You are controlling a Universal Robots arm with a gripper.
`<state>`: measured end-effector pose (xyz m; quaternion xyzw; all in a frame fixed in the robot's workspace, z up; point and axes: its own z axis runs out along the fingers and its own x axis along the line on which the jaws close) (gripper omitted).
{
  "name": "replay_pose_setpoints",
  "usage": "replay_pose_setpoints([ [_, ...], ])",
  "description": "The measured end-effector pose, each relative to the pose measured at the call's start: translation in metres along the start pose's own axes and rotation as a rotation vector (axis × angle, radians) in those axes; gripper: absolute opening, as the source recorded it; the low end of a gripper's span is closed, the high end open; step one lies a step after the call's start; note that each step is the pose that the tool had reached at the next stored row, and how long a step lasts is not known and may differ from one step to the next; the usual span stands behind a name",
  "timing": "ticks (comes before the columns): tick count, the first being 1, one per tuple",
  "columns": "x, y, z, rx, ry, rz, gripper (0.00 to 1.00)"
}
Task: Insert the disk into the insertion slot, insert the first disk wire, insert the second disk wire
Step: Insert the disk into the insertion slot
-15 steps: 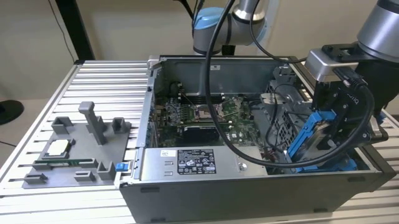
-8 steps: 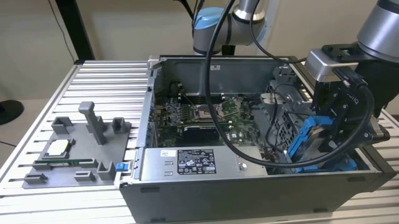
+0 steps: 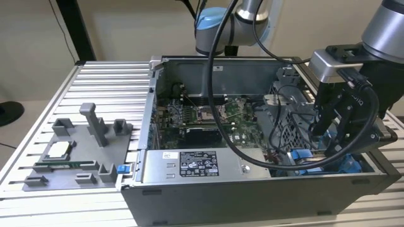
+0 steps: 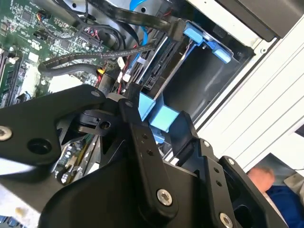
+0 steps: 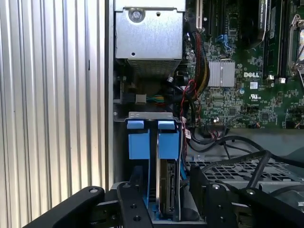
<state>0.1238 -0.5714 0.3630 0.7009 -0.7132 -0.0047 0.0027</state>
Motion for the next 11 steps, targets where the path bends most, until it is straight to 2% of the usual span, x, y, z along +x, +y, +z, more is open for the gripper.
replay_pose_setpoints([
  [6,0.0,0.0001,-0.0052,0.0,-0.0001,0.0,1.0],
  [11,-0.0001,0.0002,-0.0171,0.0,-0.0001,0.001,1.0],
])
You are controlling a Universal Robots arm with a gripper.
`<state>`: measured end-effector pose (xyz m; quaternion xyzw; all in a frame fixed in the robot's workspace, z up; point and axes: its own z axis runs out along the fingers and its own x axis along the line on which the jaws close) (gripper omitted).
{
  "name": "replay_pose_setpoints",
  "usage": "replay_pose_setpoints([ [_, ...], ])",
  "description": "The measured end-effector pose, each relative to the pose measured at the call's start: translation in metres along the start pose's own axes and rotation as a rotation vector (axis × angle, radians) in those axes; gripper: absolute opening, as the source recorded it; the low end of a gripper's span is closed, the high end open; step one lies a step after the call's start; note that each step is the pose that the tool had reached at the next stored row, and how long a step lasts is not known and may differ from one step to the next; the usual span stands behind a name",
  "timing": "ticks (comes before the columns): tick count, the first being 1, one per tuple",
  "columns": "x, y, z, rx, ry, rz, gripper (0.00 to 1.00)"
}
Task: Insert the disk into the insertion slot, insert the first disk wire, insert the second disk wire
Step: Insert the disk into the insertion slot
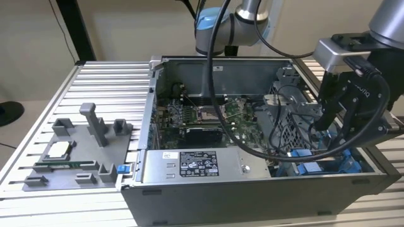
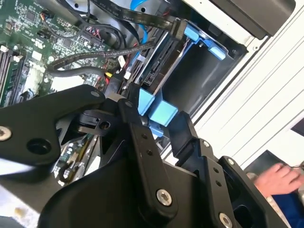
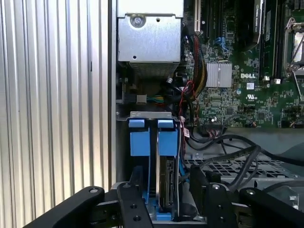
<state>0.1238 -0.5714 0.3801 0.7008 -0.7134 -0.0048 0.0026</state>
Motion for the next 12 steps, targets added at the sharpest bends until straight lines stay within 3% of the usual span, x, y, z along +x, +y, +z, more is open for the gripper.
replay_pose_setpoints([
  [7,0.0,0.0003,-0.0195,0.0,0.0,0.0,1.0],
  [12,-0.0002,0.0008,-0.0208,0.0005,0.0,0.0,1.0],
])
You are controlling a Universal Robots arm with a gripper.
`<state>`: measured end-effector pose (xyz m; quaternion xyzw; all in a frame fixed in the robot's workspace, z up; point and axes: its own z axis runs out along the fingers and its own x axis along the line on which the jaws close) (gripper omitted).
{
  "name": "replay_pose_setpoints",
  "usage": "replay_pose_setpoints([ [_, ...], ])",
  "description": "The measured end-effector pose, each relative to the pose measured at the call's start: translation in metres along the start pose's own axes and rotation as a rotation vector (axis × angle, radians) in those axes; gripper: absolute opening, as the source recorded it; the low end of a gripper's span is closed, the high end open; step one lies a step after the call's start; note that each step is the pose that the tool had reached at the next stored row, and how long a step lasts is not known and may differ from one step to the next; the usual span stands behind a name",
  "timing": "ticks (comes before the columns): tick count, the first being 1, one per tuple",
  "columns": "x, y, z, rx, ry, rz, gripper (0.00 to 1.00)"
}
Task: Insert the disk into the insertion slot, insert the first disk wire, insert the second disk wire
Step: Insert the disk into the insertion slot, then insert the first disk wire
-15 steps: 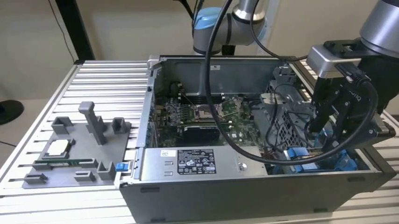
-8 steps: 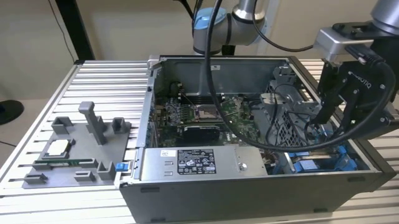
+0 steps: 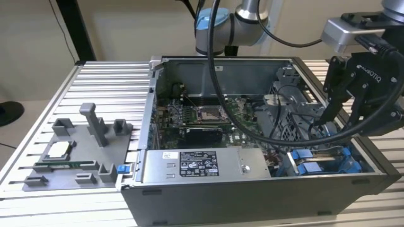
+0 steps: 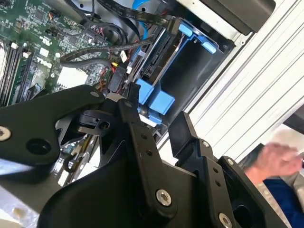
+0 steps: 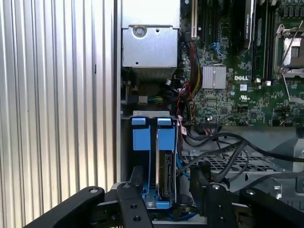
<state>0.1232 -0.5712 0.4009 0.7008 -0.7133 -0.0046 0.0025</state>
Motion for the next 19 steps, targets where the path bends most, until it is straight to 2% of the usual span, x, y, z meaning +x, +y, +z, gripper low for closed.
replay_pose_setpoints([
  [4,-0.0001,0.0002,-0.0001,0.0,0.0001,0.0,1.0],
  [9,-0.0008,0.0032,-0.0001,0.0046,0.0001,0.0,1.0],
  [11,-0.0025,0.0062,0.0,0.0162,-0.0001,0.0,1.0],
  [15,-0.0073,0.0093,0.0003,0.0612,-0.0009,0.0,1.0],
  [16,-0.0087,0.0102,0.0006,0.0689,-0.0011,0.0,1.0],
  [17,-0.0107,0.0114,0.0007,0.0731,-0.0011,0.0,1.0],
  [19,-0.0152,0.0134,0.0011,0.0749,-0.0001,0.0,1.0],
])
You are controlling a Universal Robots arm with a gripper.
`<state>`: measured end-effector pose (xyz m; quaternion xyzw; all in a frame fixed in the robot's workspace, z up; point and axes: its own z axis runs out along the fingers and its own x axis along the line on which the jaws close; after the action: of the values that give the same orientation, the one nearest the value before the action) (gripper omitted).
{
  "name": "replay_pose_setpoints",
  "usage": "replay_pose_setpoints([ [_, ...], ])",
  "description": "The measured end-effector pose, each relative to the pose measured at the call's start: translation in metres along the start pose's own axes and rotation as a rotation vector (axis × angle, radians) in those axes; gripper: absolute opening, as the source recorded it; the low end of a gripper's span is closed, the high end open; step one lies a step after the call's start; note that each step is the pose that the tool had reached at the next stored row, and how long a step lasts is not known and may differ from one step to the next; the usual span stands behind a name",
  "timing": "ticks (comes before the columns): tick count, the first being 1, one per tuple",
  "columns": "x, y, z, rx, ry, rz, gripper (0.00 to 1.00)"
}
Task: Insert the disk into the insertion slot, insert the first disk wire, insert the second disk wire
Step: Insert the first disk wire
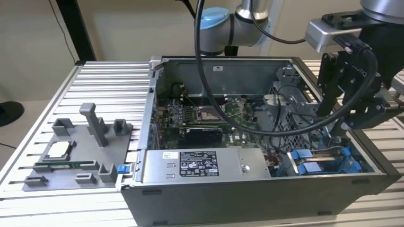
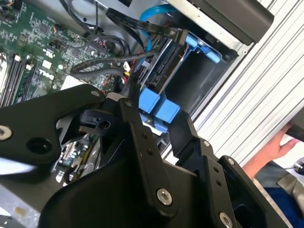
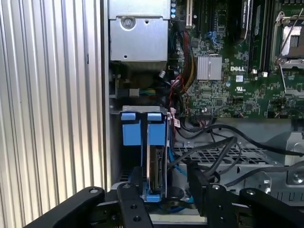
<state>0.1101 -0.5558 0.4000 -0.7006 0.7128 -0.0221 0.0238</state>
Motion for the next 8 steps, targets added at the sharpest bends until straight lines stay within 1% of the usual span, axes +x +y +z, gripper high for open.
replay_pose_setpoints([
  [2,-0.0047,0.0005,0.0016,0.0007,0.0032,0.0,1.0],
  [4,-0.009,0.0008,0.0038,0.0025,0.0048,0.0,1.0],
  [6,-0.0113,0.0011,0.0066,0.0046,0.0064,-0.001,1.0],
  [8,-0.0126,0.0013,0.0093,0.0095,0.0084,-0.005,1.0],
])
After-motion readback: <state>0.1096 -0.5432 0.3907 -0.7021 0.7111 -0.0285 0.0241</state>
